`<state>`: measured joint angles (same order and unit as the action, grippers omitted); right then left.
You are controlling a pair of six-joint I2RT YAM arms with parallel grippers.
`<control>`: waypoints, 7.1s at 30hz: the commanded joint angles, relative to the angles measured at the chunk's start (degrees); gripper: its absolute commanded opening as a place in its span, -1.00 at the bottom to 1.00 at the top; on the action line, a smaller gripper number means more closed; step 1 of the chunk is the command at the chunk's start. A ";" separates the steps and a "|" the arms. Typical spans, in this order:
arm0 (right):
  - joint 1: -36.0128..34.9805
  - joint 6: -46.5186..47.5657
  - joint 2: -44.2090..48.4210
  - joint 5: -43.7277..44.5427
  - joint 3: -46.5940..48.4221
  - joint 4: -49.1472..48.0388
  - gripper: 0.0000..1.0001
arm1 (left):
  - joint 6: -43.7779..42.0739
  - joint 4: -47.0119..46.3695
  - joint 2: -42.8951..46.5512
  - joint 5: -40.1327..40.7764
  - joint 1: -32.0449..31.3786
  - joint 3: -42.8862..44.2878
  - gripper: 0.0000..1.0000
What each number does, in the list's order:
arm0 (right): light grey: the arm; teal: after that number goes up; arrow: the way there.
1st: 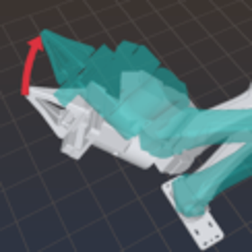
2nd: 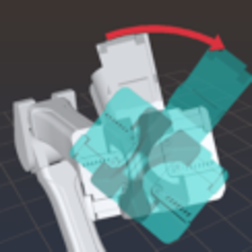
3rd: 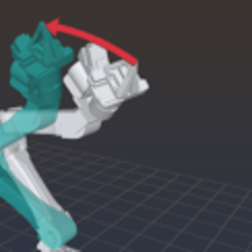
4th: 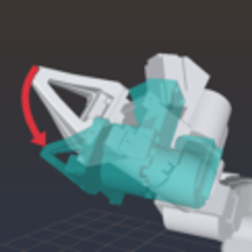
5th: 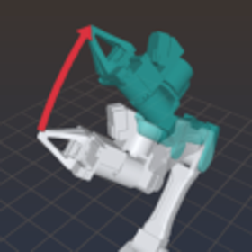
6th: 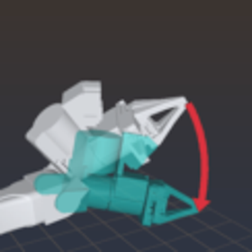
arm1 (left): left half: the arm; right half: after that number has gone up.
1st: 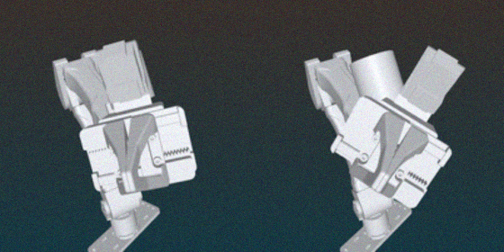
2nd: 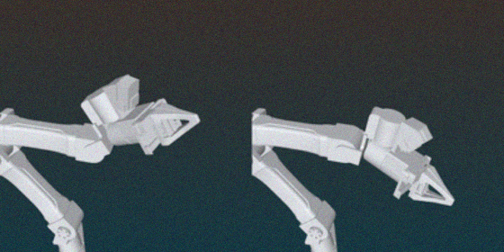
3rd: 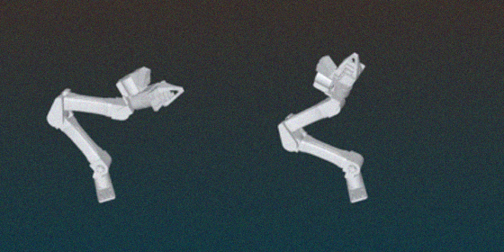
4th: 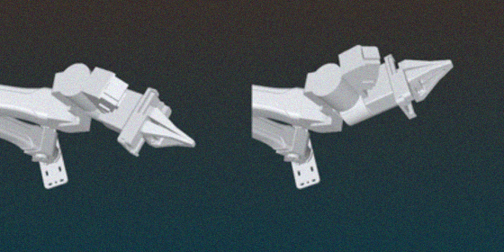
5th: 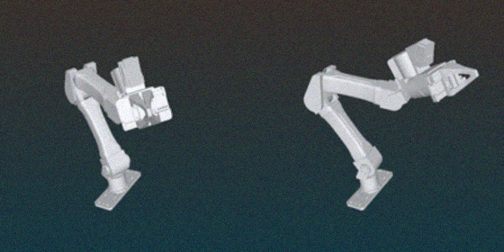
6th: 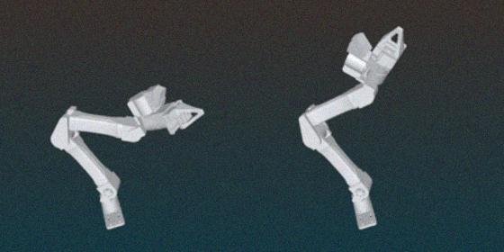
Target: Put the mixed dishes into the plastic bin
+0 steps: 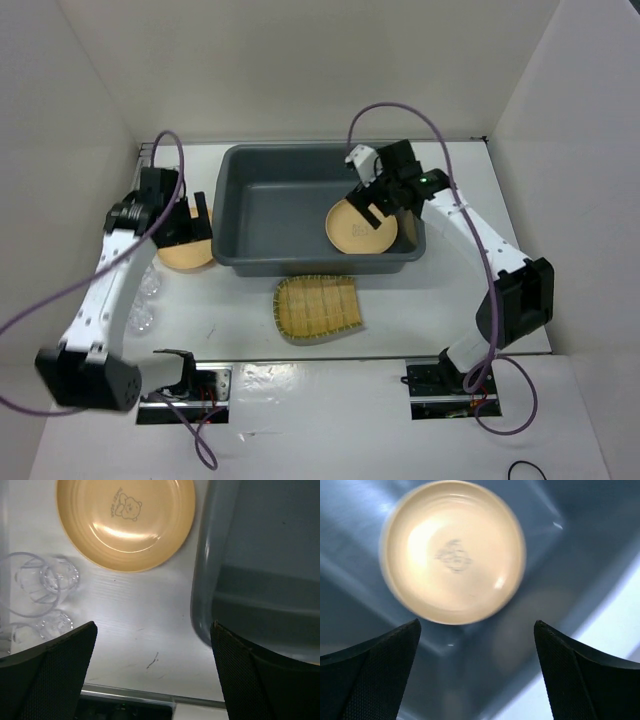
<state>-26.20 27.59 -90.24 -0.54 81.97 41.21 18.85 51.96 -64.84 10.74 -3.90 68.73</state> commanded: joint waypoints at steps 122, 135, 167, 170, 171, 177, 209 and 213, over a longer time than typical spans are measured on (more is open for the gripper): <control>46.74 -17.92 2.02 36.67 -20.11 -18.81 -1.00 | -6.10 -3.80 -86.60 -6.35 -45.76 105.56 -1.00; 42.47 -15.65 -1.35 25.07 -23.16 -13.79 -1.00 | -10.24 -4.42 -92.13 -11.18 -47.43 105.03 -1.00; 26.72 -21.35 9.11 36.30 -30.91 -12.56 -1.00 | 12.91 19.90 -78.11 22.52 -42.44 110.22 1.00; 26.72 -21.35 9.11 37.00 -30.91 -12.56 -1.00 | 22.71 22.65 -70.38 2.36 -32.15 104.46 1.00; 26.72 -21.88 9.11 37.62 -30.91 -12.56 -1.00 | 22.72 22.65 -68.68 2.96 -32.13 103.89 1.00; 26.20 -20.66 12.19 37.63 -31.52 -12.56 -1.00 | 26.48 22.65 -54.01 11.74 -38.10 84.51 1.00; 14.95 -23.64 17.64 47.82 -38.03 -13.44 -1.00 | 45.05 -25.85 -11.18 -17.06 -41.71 -25.83 1.00; 14.95 -23.64 18.17 47.82 -38.03 -13.44 -1.00 | 44.43 -28.41 -15.74 -17.60 -41.71 -27.50 1.00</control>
<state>-10.87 5.56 -73.69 45.45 44.45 30.06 64.62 27.70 -78.19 -5.28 -45.43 42.39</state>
